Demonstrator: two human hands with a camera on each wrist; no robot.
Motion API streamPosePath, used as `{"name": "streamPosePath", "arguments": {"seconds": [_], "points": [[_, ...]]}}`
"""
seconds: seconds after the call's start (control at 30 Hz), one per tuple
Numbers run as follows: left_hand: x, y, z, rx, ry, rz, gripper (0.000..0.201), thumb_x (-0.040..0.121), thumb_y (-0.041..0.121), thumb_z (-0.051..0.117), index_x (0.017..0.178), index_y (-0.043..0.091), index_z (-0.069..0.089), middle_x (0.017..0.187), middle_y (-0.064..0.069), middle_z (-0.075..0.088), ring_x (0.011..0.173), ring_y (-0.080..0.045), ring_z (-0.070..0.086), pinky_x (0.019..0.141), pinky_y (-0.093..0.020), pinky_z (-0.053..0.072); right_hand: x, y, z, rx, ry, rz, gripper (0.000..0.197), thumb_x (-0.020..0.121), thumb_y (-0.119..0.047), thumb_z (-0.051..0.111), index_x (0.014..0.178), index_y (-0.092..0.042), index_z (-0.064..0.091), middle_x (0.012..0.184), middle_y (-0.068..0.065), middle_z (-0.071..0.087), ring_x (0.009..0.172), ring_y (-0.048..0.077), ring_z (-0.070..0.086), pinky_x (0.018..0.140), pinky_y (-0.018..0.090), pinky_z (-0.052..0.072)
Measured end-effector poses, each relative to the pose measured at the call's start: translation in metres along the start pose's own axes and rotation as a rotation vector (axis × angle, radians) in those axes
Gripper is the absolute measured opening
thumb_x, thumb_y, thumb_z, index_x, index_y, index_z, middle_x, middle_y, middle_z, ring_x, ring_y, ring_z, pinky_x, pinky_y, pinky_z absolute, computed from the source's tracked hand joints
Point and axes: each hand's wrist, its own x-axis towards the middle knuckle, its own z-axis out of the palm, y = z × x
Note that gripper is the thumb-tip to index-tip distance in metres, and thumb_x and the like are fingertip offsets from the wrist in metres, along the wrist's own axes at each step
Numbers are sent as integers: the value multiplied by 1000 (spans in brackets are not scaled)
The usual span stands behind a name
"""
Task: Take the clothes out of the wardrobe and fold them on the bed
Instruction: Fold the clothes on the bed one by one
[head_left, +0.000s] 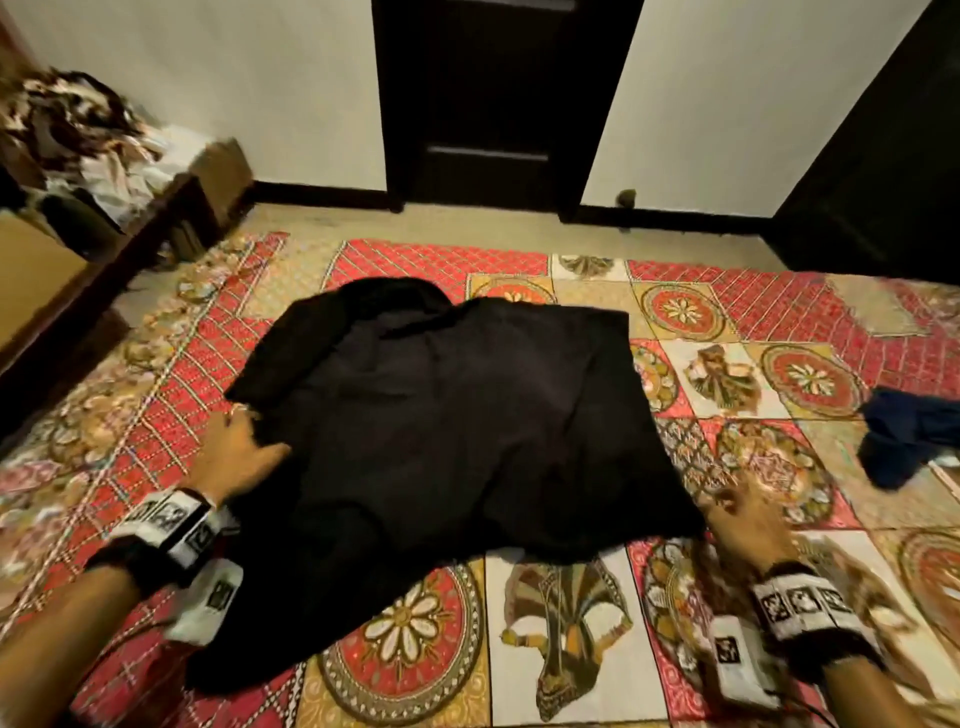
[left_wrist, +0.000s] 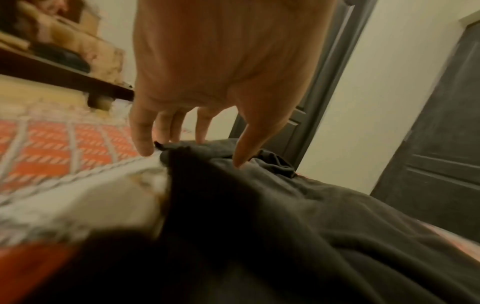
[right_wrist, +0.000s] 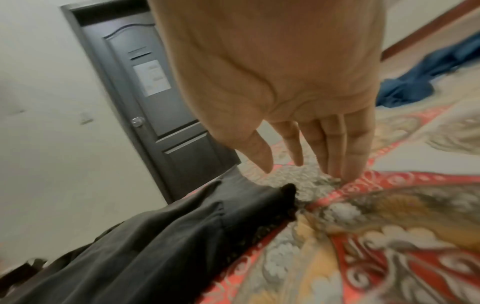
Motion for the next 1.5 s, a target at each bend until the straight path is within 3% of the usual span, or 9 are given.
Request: {"name": "streamPosePath", "arguments": {"seconds": [0.27,0.53,0.7,0.8,0.87,1.0,1.27,1.4,1.5], "points": [[-92,-32,14,-680,-229,-355,22,81,22,78,94,5,75,89,-14,77,79,-29,70,70,-34,52,29,16,34,287,-16,27,65,76,-59,75,119,-10,70,108,14,74,99,33,70,94,49,56],[-138,-20,1,-503,-233,99,21,92,-1,66,109,10,72,96,3,77,95,-15,71,80,-27,52,-14,-11,19,323,137,-96,12,90,-21,77,96,-16,69,88,5,69,75,23,64,72,28,48],[-123,-3,-21,-1041,-6,-91,20,104,24,54,117,14,66,91,8,78,87,-6,73,77,-21,59,-17,-11,10,324,-79,-45,10,91,-18,76,90,-14,68,81,6,72,66,23,68,56,26,47],[-113,-16,-31,-1342,-33,-277,35,102,33,56,130,12,62,104,12,77,116,-6,66,96,-20,52,-7,-11,1,483,5,-40,22,89,-15,76,71,-16,64,71,8,68,64,26,65,56,28,48],[-110,-21,-26,-1226,-74,-251,35,101,19,57,133,5,61,100,22,75,109,6,65,96,-16,48,-3,-13,-5,719,42,-56,24,93,-9,71,72,-15,61,79,12,68,55,19,65,51,25,51],[-105,-18,0,-1023,-257,-266,37,93,12,65,130,8,63,121,-15,71,93,-21,73,80,-34,55,-2,-18,-4,845,12,-102,16,97,-9,69,82,-14,65,87,9,71,61,11,69,57,17,57],[-109,-7,-29,-486,684,194,46,83,7,67,119,23,43,110,0,49,97,-11,52,86,-19,44,0,-26,1,875,-23,-168,14,95,-4,70,83,-13,68,94,13,73,73,15,74,66,19,59],[-161,20,15,-177,100,677,29,85,23,76,111,19,63,105,9,62,98,-13,60,89,-29,49,-2,-28,5,824,-66,-138,13,97,-9,69,86,-15,65,98,14,75,76,20,76,64,24,62],[-177,18,65,246,-203,706,59,78,49,66,130,20,62,130,1,58,122,-20,54,96,-40,50,-5,-27,8,796,-106,-107,17,100,-13,66,84,-16,60,90,11,73,65,16,75,59,25,61]]}}
